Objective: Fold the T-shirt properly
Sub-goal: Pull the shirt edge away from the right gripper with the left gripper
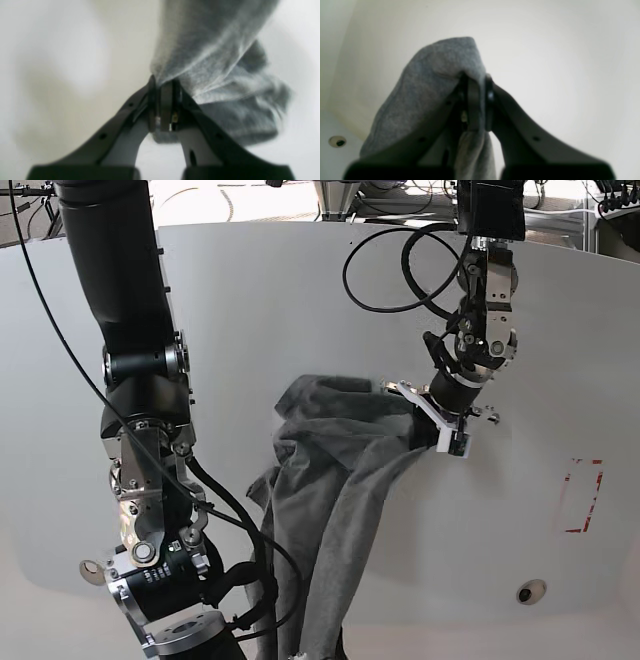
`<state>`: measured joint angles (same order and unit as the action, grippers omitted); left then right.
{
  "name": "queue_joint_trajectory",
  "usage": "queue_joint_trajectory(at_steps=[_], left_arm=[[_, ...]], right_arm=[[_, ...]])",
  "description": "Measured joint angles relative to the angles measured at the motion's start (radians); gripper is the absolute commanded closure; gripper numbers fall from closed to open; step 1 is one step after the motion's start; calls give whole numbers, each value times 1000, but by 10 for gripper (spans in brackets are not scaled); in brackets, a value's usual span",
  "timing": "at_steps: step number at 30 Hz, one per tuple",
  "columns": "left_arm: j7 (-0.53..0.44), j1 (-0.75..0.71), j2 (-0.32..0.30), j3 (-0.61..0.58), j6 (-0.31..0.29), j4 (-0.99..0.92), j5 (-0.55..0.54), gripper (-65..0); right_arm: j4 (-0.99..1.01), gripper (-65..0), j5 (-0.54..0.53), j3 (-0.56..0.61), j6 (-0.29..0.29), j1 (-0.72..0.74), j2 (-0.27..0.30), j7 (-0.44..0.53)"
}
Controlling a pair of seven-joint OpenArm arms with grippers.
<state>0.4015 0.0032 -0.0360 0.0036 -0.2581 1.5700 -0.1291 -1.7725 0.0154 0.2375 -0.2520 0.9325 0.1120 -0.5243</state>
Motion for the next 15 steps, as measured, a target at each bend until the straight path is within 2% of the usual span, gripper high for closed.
queue_joint_trajectory(at_steps=[6, 8, 11, 15], left_arm=[[61, 10, -24, 125, -18, 79, 5, 0], [148, 11, -27, 189, -56, 145, 11, 0], [166, 22, -54, 245, -53, 210, 13, 0], [253, 56, -68, 300, -60, 269, 19, 0]], right_arm=[[-1, 0, 3, -5, -3, -48, 32, -5], [-10, 0, 1, -12, -3, -69, 48, -2], [-11, 0, -1, -23, -1, -95, 71, -2], [16, -4, 6, -31, 1, -103, 89, -4]])
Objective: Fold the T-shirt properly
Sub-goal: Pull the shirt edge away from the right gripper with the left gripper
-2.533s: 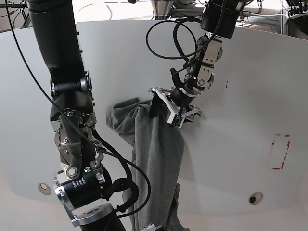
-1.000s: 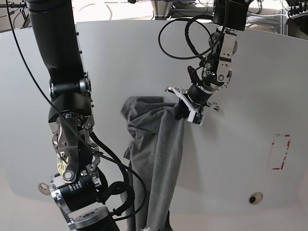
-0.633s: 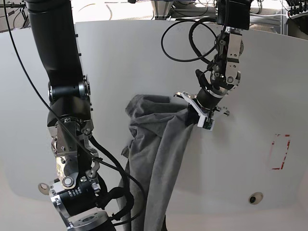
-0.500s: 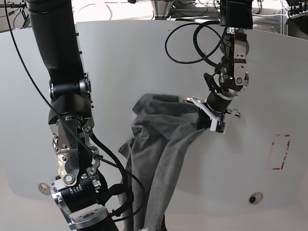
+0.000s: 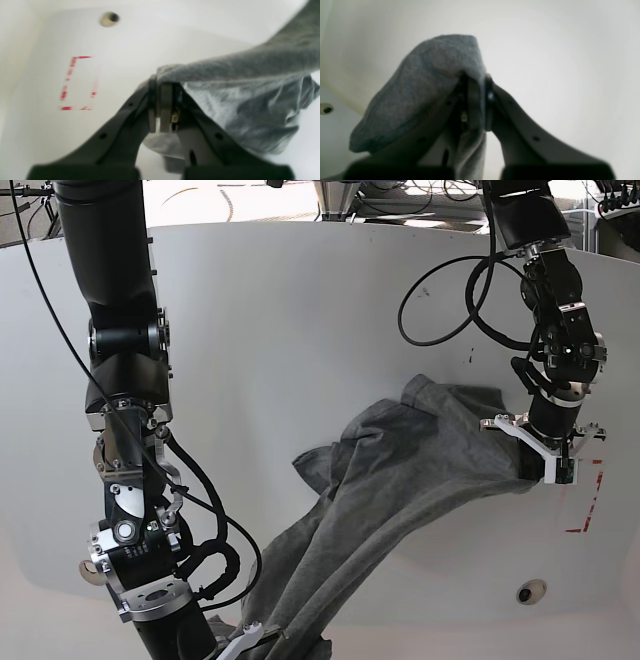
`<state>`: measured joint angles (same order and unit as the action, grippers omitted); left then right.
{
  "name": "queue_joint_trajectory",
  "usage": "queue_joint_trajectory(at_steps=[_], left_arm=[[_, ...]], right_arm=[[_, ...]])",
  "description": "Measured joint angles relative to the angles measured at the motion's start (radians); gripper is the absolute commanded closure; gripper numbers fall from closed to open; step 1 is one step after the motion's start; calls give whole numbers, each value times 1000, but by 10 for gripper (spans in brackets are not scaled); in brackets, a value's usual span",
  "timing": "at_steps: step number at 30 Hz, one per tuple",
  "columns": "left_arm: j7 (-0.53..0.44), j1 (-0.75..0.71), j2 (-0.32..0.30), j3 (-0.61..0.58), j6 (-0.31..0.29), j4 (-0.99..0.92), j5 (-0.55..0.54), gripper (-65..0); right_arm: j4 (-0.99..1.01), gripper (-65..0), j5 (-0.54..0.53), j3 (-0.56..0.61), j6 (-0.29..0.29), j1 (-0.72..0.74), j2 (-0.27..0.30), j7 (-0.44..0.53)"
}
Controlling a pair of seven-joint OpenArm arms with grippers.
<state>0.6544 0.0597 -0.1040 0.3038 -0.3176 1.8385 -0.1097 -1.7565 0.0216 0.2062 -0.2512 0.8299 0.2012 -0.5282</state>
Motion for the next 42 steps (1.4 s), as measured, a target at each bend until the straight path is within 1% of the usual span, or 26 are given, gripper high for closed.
queue_joint_trajectory(at_steps=[1, 2, 3, 6, 7, 9, 11, 12, 13, 15, 19, 27, 30, 33, 34, 40, 42], left_arm=[[20, 6, 1, 12, -8, 16, -3, 0], [82, 16, 10, 37, -27, 44, -9, 0], [121, 24, 18, 50, -38, 63, -11, 0], [156, 50, 23, 66, -39, 108, -18, 0], [181, 62, 26, 69, -40, 120, -20, 0], [201, 78, 29, 69, -43, 143, -32, 0], [220, 92, 32, 61, -47, 164, -49, 0], [240, 97, 41, 42, -32, 182, -51, 0], [240, 100, 46, 35, -28, 193, -51, 0], [236, 110, 57, 18, -36, 203, -87, 0], [237, 131, 68, -13, -42, 199, -104, 0], [255, 176, 76, 14, -39, 191, -124, 0], [278, 203, 75, 20, -39, 187, -124, 0], [350, 243, 60, 38, -43, 189, -151, -1], [360, 259, 52, 45, -42, 190, -146, -1], [378, 329, 8, 75, -35, 201, -147, -1], [402, 349, -4, 82, -34, 202, -151, -1]], right_arm=[[12, -5, 0, 0, 2, 8, 2, 2], [49, -5, -5, 2, -6, 22, 7, 24], [74, -5, -13, 6, -16, 39, 10, 31], [143, -5, -10, 7, -14, 76, 7, 31], [166, -6, -10, 5, -14, 85, 10, 42], [196, -5, -8, 0, -11, 98, 13, 65], [228, -4, -6, -4, -10, 116, 11, 65], [258, -4, -7, -10, -11, 124, 8, 81], [270, -4, -6, -11, -11, 128, 7, 80], [281, -3, 0, -14, 0, 131, 5, 74], [275, -3, -1, -16, -7, 132, -3, 80], [208, -2, -1, -24, -13, 116, -5, 106], [198, 0, -2, -26, -19, 115, -1, 106], [185, 0, -5, -27, -69, 121, 24, 97], [182, 0, -12, -27, -83, 125, 34, 99], [170, 0, -22, -39, -99, 148, 73, 98], [167, -2, -27, -43, -110, 158, 82, 98]])
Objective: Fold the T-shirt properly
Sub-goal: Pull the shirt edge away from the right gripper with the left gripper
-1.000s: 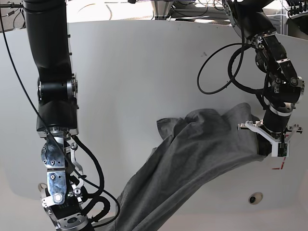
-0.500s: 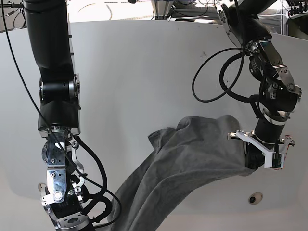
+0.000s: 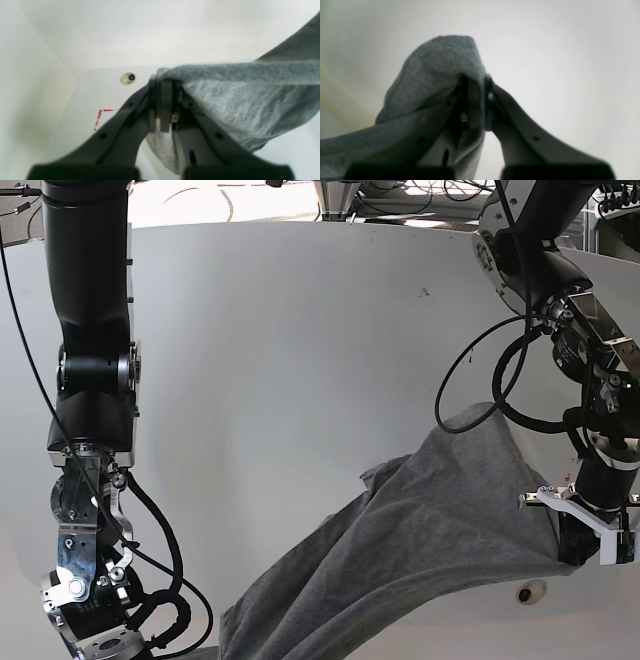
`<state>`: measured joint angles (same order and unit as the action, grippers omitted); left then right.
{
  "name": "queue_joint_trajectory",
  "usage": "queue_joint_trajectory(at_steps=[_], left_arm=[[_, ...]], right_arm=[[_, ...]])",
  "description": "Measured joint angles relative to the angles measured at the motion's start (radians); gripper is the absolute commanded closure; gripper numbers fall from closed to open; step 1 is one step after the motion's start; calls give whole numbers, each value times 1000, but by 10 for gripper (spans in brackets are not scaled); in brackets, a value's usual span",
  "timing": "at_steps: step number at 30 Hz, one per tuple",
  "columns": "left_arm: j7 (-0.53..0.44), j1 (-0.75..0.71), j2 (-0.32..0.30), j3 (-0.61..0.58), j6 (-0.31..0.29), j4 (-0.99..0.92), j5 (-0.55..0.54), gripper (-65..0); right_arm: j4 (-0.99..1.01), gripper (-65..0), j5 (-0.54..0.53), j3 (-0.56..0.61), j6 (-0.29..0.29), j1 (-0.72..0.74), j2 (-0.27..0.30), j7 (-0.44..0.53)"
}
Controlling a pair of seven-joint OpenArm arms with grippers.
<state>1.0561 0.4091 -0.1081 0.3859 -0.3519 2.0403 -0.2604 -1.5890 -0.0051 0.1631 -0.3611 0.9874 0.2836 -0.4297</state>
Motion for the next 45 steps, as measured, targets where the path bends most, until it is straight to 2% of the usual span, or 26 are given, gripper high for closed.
queue_joint_trajectory(at_steps=[3, 11, 20, 24, 39, 45], left_arm=[[32, 29, -21, -2, 4, 10, 0, 0], [51, 118, -68, 3, 3, 18, -3, 0], [85, 207, -68, -39, -2, 26, 0, 0], [129, 258, -81, -43, -7, 19, 1, 0], [122, 364, -112, -29, -8, 21, 2, 0], [124, 364, -97, 10, -9, 16, 5, 0]], right_arm=[[-5, -1, -5, -2, -23, 20, 13, -12], [-43, 0, -21, -18, -25, 43, 30, -12], [-77, -3, -15, -18, -34, 18, 35, -28], [-79, -4, -19, -21, -33, 20, 46, -51], [-98, -2, -25, -38, -32, 10, 63, -93], [-140, -4, -27, -39, -32, -41, 77, -105]])
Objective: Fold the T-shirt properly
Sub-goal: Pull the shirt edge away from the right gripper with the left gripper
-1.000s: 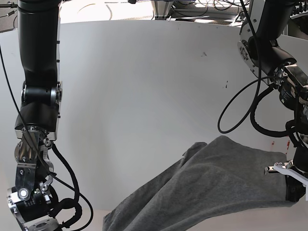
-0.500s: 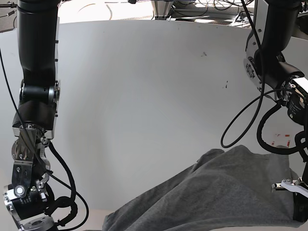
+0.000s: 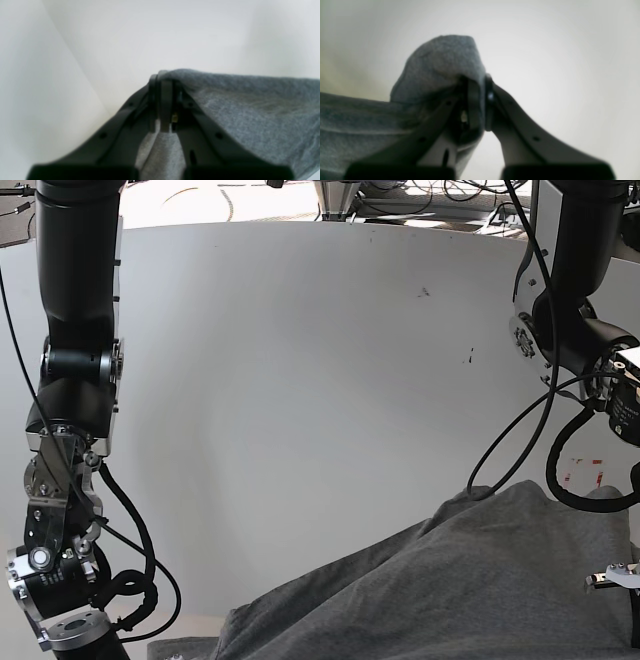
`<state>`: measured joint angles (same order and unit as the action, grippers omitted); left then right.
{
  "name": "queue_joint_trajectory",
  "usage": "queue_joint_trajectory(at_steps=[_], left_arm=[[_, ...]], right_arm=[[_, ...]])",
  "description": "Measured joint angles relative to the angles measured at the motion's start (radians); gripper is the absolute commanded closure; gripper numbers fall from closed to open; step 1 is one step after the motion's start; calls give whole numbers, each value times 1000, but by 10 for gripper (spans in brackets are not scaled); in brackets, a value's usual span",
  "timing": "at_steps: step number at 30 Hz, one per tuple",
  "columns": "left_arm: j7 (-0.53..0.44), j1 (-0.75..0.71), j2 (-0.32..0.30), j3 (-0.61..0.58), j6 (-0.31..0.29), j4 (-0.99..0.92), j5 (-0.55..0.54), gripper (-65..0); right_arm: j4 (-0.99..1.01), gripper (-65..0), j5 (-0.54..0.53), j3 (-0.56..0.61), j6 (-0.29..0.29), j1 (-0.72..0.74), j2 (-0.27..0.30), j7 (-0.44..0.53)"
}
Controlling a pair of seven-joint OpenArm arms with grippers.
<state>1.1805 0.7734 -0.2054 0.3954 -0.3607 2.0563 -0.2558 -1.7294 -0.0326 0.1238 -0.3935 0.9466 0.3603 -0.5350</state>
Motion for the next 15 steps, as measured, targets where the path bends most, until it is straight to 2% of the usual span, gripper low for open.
queue_joint_trajectory(at_steps=[7, 15], left_arm=[[-11, -15, 5, 14, 1, 0, 1, 0], [-12, -109, 32, -10, -4, -3, -3, 0]], right_arm=[[-25, 0, -11, -25, 0, -89, 3, 0], [-31, -2, -27, -85, -2, -219, 4, -7]])
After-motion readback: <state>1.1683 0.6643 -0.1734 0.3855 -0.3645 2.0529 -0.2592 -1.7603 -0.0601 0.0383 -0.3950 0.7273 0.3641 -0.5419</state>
